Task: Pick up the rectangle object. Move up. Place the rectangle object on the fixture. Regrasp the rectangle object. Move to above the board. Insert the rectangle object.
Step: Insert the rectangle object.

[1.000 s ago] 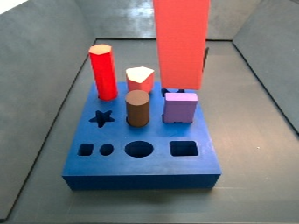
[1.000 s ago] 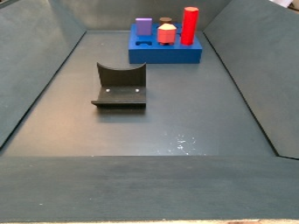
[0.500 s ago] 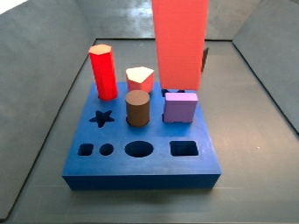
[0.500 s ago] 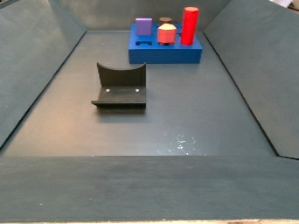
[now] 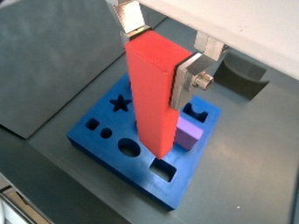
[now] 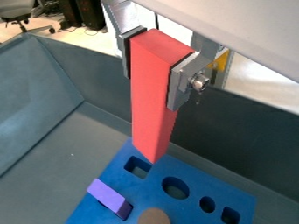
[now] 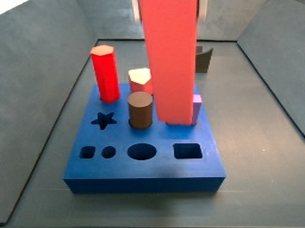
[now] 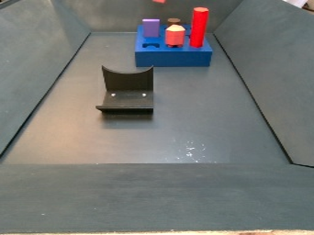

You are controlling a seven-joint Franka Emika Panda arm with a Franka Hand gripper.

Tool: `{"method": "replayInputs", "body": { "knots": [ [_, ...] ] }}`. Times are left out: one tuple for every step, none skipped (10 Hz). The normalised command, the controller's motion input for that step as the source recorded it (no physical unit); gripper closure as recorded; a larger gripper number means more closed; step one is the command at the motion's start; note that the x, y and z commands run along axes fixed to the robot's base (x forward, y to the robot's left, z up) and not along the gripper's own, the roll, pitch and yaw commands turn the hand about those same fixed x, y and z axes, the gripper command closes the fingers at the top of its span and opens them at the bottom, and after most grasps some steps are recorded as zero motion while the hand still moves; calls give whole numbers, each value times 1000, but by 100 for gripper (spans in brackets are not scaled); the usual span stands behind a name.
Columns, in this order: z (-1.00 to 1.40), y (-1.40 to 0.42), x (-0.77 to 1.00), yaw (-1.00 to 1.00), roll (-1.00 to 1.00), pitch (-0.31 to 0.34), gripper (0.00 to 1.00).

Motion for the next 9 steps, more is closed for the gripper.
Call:
{"method": "replayInputs", "body": {
  "knots": [
    [-574, 0, 0, 0, 0, -107, 100],
    [-589, 0, 0, 0, 0, -91, 100],
    [-554, 0, 0, 0, 0, -86, 100],
    [-566, 0, 0, 0, 0, -89, 100],
    [-477, 0, 0, 0, 0, -109, 100],
    [0, 0, 0, 0, -9, 0, 100],
    [0, -17, 0, 0, 0, 0, 100],
    [0, -137, 249, -43, 57, 7, 100],
    [-51, 0, 737, -103, 41, 54, 100]
  ]
}}
